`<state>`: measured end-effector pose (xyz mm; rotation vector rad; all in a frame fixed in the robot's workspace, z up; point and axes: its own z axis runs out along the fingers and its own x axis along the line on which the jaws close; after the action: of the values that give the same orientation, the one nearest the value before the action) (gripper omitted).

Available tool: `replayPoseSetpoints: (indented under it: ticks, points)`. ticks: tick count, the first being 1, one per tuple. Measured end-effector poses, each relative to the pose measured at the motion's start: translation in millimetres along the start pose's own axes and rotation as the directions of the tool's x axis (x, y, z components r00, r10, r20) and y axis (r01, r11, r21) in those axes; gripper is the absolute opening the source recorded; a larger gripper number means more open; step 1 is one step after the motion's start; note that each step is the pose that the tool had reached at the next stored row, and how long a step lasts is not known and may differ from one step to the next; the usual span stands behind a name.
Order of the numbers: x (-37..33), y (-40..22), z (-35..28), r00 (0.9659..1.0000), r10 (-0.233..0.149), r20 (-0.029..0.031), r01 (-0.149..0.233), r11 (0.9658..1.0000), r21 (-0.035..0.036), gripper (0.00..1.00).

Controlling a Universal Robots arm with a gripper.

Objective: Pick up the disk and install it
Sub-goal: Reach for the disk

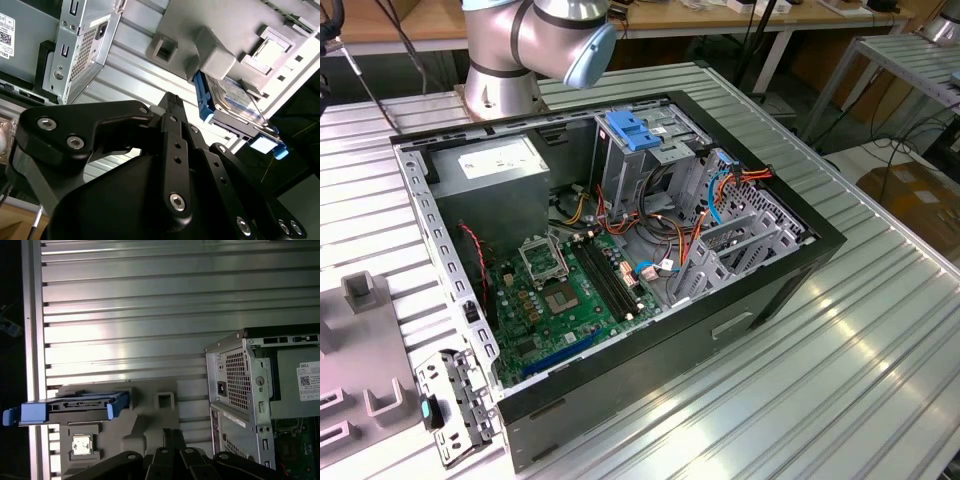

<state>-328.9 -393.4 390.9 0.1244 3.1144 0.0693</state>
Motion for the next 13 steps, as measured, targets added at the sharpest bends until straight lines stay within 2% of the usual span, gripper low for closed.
replayPoseSetpoints:
  ticks: [13]
  points:
    - [23.5,-1.9,-0.1,1.0,0.002,0.0,-0.002,1.0,0.0,0.11]
